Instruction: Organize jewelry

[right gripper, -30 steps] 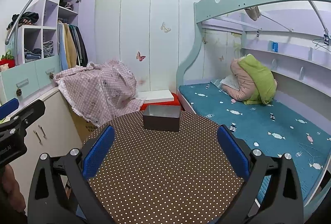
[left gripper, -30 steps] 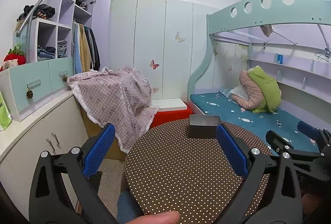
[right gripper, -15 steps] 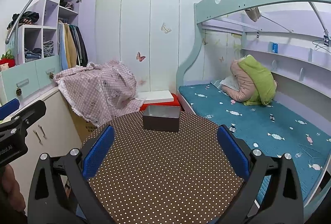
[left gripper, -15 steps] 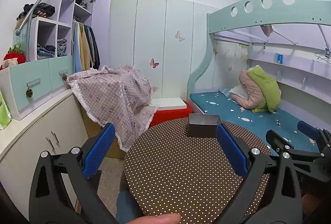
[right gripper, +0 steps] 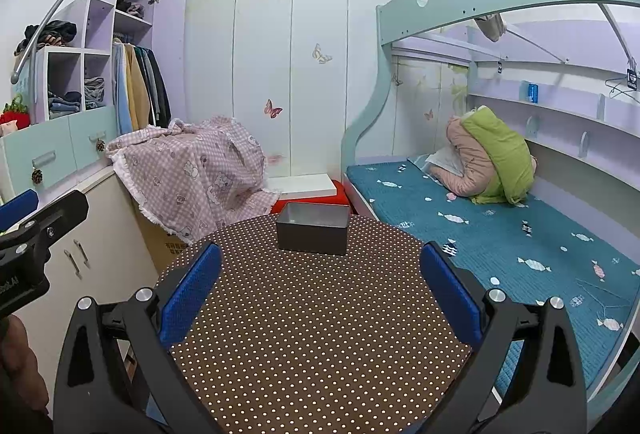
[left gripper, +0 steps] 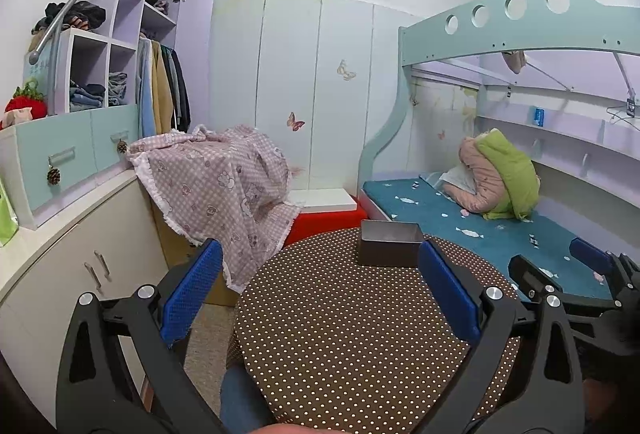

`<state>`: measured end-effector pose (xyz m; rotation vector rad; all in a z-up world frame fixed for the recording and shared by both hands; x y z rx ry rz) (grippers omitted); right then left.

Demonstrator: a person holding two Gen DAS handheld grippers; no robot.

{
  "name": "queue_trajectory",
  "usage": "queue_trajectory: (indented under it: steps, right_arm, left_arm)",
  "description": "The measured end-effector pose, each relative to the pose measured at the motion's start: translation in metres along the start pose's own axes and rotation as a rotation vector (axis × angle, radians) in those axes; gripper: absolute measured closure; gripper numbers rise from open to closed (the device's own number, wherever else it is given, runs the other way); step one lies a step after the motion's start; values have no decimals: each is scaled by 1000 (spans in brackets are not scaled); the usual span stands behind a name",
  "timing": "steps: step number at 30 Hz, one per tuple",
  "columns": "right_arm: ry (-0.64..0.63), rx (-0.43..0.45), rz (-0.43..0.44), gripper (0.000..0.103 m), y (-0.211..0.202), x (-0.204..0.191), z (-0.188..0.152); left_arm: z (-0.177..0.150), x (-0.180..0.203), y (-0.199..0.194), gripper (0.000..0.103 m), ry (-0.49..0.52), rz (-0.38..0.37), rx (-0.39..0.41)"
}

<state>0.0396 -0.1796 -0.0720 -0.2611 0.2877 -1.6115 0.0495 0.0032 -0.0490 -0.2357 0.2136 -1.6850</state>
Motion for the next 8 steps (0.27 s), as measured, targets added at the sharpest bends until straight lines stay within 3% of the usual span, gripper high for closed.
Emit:
queue_trajectory:
  steps: [8]
  right_arm:
    - [3,2,0,7,0,-1,0]
  left_arm:
    - [0,2,1,5,7,4,-6]
Point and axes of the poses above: each gripper's, at about its wrist camera, not at the fingertips, and y roughly the way its jaws point, x to its right, z to its top, the point moved 2 cm from there along y, roughly the way its jaws point, and after that the axes turned 3 degrees about -z, right-handed, at the moved point
